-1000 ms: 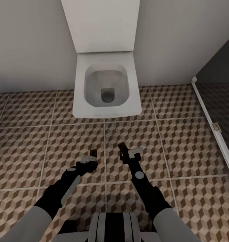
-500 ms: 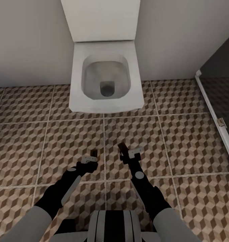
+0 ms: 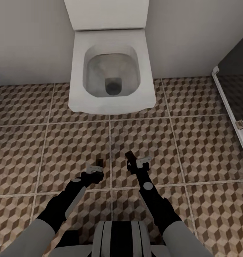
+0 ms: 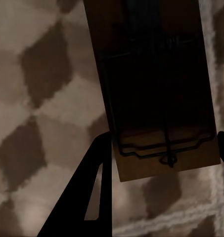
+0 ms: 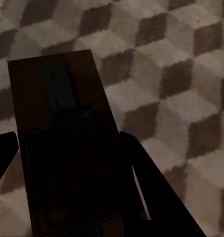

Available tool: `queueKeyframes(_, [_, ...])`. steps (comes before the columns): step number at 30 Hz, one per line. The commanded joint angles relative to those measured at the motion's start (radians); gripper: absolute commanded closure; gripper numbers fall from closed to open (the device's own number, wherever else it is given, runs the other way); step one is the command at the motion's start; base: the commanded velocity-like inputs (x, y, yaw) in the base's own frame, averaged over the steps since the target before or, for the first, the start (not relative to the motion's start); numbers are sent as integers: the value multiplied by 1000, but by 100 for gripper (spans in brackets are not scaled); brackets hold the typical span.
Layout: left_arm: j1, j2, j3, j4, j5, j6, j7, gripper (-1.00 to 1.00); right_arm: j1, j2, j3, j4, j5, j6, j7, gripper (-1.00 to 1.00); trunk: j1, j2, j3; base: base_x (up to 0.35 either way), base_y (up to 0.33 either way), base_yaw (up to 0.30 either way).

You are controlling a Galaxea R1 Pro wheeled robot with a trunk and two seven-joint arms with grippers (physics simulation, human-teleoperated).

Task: Take the four mousetraps from the cabinet in the bathroom and place them on the bathroom floor. Make sure all four end up on the same floor surface, and ensure that at least two of them are either under or directly next to the same bathroom sink.

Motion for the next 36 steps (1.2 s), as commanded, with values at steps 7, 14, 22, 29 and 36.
queueKeyframes(7, [-1, 1, -4, -4, 9, 4, 9, 100, 0, 0, 2, 1, 6, 1, -7, 100, 0, 0, -10, 0, 0, 0])
queueKeyframes(14, [-1, 1, -5, -5, 9, 4, 8, 100, 0, 0, 2, 1, 7, 2, -7, 100, 0, 0, -12, 0, 0, 0])
queueKeyframes(22, [-1, 1, -8, -1, 9, -1, 9, 100, 0, 0, 2, 2, 14, -5, -7, 100, 0, 0, -13, 0, 0, 0])
queueKeyframes(29, [-1, 8, -2, -145, 7, -6, 10, 100, 0, 0, 3, -16, 75, -7, -5, 100, 0, 0, -13, 0, 0, 0])
queueKeyframes(36, [-1, 36, -4, -254, 1, -6, 9, 100, 0, 0, 3, -38, 82, -9, 0, 100, 0, 0, -13, 0, 0, 0])
